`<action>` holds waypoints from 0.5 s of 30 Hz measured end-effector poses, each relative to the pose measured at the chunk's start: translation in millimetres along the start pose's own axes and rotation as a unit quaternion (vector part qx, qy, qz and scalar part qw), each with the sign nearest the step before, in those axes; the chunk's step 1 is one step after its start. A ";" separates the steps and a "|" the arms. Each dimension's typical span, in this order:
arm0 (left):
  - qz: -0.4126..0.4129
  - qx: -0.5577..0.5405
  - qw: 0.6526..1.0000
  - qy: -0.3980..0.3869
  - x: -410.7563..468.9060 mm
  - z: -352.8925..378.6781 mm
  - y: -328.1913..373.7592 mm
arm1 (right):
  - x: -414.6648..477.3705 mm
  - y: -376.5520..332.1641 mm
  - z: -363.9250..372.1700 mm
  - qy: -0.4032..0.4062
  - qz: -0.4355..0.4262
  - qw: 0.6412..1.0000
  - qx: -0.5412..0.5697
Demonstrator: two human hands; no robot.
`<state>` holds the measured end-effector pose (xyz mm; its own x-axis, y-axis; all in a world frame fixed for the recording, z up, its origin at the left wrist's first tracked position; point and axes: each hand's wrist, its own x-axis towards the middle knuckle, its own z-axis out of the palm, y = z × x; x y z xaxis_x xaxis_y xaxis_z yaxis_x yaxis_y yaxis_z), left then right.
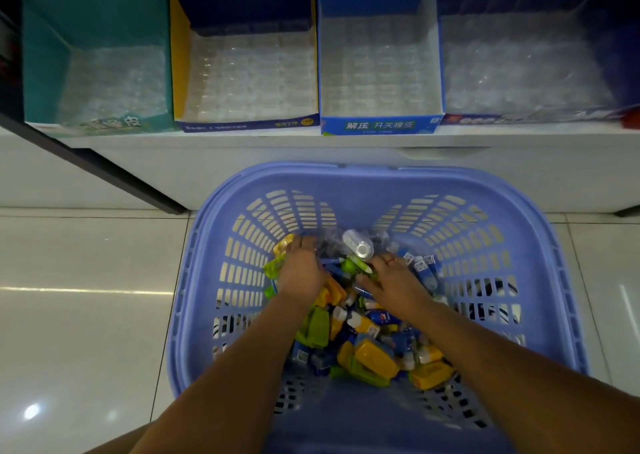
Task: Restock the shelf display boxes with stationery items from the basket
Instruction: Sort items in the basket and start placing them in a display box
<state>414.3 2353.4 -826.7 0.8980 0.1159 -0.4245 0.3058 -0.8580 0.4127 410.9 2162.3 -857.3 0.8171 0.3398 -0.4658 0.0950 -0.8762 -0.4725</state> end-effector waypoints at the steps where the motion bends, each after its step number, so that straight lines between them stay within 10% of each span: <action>1: 0.005 0.028 1.000 0.002 2.0 4.9 -5.7 | 0.9 0.6 1.2 -0.003 -0.004 1.000 -0.003; 15: 0.141 0.235 0.962 0.016 42.0 -0.1 -39.3 | 59.8 -51.5 9.0 -0.103 0.048 0.991 -0.064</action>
<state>440.0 2392.1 -860.7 0.9357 -0.1455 -0.3214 -0.1208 -0.9881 0.0955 449.8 2230.9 -867.6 0.6935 0.3029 -0.6537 0.1042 -0.9400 -0.3249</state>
